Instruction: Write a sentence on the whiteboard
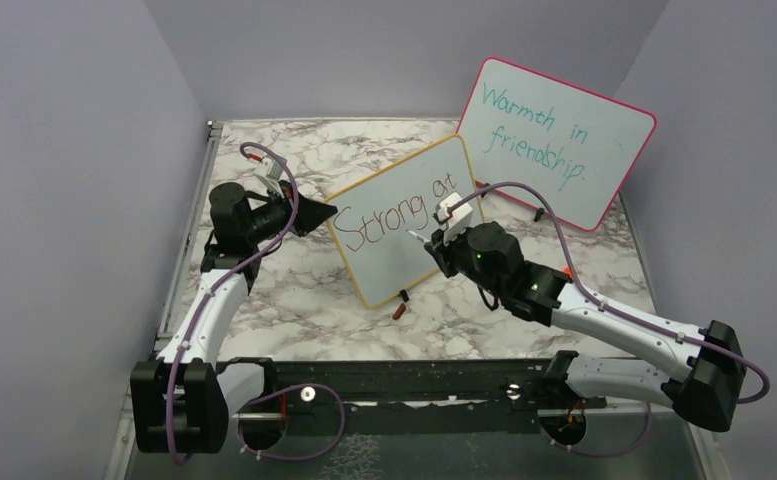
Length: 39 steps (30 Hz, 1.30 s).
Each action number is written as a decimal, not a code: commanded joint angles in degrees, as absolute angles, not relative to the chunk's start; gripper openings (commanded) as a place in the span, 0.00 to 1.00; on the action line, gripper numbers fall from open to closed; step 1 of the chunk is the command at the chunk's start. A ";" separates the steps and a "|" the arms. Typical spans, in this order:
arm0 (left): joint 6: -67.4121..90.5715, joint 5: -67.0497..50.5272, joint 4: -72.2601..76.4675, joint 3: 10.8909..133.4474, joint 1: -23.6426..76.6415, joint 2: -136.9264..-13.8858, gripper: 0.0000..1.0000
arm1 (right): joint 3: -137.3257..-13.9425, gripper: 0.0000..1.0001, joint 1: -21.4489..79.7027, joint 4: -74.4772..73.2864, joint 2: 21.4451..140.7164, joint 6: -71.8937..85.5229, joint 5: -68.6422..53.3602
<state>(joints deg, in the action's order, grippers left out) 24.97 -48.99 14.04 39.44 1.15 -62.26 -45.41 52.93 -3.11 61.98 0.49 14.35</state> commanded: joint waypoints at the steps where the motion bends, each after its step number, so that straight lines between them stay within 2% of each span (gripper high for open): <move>1: 20.92 -44.39 11.69 38.52 0.53 -61.50 0.00 | -44.03 0.01 55.23 -3.78 61.44 2.27 18.99; 14: 20.61 -44.13 11.34 38.38 0.48 -60.62 0.00 | -43.50 0.01 61.67 -5.46 62.00 4.05 24.72; 25: 19.74 -43.78 10.24 38.69 0.53 -60.50 0.00 | -46.37 0.01 69.44 -1.89 69.88 4.93 28.67; 33: 19.07 -43.51 9.49 39.36 0.53 -61.12 0.00 | -47.71 0.01 76.26 4.21 72.87 3.41 36.13; 39: 19.16 -43.51 9.40 39.20 0.53 -61.31 0.00 | -49.03 0.01 77.41 6.26 75.79 3.31 37.47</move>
<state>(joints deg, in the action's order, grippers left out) 23.51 -48.38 12.62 39.09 1.15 -61.12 -46.61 76.82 2.26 73.43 3.64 33.61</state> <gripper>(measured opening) 0.028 0.158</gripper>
